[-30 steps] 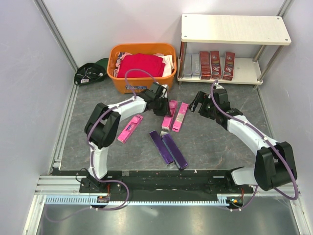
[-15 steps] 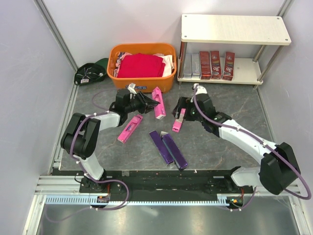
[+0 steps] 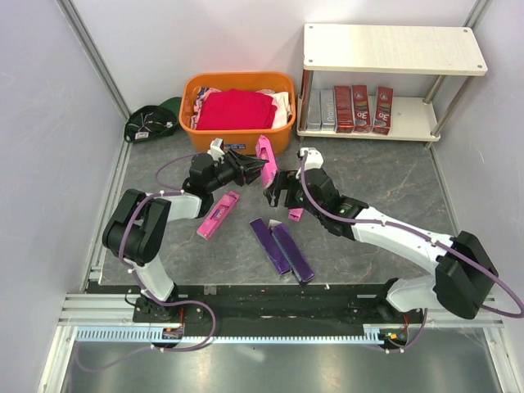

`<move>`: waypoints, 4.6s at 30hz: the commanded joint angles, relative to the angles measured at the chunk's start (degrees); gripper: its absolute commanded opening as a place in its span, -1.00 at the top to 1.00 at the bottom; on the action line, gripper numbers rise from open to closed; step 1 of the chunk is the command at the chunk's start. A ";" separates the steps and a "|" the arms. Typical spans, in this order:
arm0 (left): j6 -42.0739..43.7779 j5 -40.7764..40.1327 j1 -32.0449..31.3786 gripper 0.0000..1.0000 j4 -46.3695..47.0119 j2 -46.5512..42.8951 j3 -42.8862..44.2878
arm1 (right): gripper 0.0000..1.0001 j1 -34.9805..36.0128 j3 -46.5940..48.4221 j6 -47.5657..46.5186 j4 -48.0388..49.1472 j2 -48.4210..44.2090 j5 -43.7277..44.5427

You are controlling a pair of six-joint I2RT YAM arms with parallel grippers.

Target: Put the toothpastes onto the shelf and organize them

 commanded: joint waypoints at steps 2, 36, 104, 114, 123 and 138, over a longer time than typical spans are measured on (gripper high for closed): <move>-2.83 1.74 -0.03 0.72 5.86 0.34 0.82 | -0.82 0.28 3.22 0.53 5.35 2.50 3.61; 7.80 1.74 1.20 -0.66 -4.86 -5.46 0.55 | 0.49 -4.55 6.48 2.98 7.29 4.18 -2.79; 47.71 -12.50 1.11 -0.79 -54.26 -16.80 17.87 | 0.25 -38.83 75.12 12.30 -4.22 42.50 -21.44; 47.71 -11.62 1.20 -0.79 -54.35 -15.66 18.57 | -0.96 -38.74 72.83 5.89 -8.00 38.10 -12.13; 48.59 -12.49 1.11 -0.79 -55.66 -15.57 18.57 | -0.96 -38.74 70.91 2.90 -8.62 34.94 -11.59; 59.65 -23.29 1.11 -0.81 -68.31 -17.24 20.33 | -0.96 -37.87 49.91 1.93 -7.66 14.48 -17.48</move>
